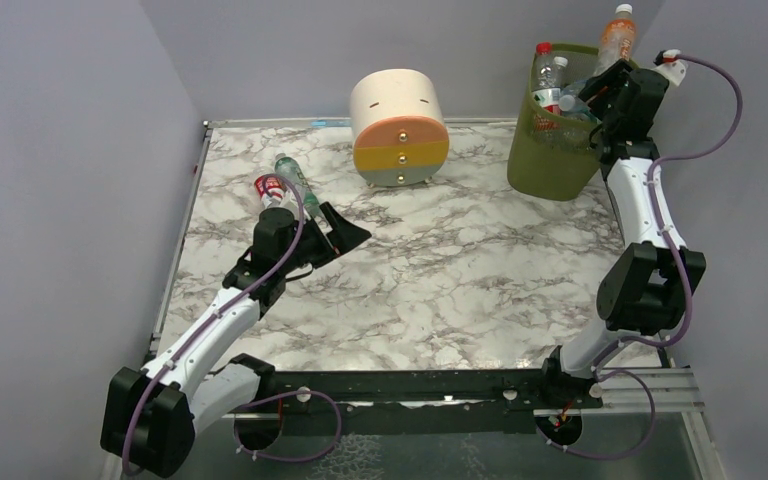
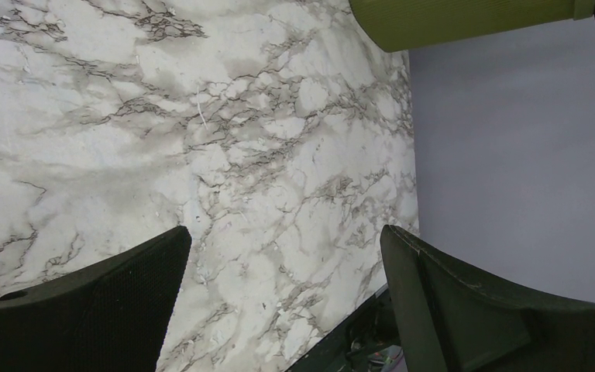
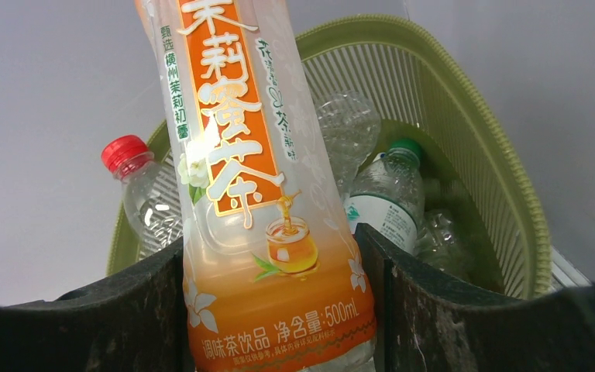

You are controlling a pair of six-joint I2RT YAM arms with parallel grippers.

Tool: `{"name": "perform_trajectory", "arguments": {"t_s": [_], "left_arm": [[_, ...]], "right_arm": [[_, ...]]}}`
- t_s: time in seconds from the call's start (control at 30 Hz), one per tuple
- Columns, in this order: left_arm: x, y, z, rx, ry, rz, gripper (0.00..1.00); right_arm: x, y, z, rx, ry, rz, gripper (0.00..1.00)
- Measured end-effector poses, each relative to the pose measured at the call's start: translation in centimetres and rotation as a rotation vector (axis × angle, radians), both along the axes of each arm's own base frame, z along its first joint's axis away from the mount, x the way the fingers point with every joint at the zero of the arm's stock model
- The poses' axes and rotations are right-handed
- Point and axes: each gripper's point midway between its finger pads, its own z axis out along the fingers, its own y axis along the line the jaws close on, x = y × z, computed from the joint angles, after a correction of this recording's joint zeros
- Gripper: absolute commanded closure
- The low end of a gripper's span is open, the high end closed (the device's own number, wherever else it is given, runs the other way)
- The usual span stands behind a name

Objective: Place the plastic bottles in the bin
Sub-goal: Place the plastic bottle in the trash bin.

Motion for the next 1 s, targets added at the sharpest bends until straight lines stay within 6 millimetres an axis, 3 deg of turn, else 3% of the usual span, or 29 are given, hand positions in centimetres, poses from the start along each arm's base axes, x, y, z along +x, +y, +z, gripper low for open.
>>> {"name": "perform_trajectory", "arguments": {"t_s": [0.23,0.43,1.0], "left_arm": [[0.21,-0.09,-0.31,0.002,0.007,0.000,0.01],[0.24,-0.10,-0.27,0.001,0.005,0.000,0.01],[0.24,-0.11,-0.24,0.001,0.004,-0.001,0.01]], "right_arm": [[-0.03,-0.68,0.10,0.012,-0.010,-0.004,0.29],[0.47,-0.78,0.31,0.016,-0.017,0.010,0.16],[-0.03,-1.00,0.71,0.022,-0.012,0.017,0.09]]}}
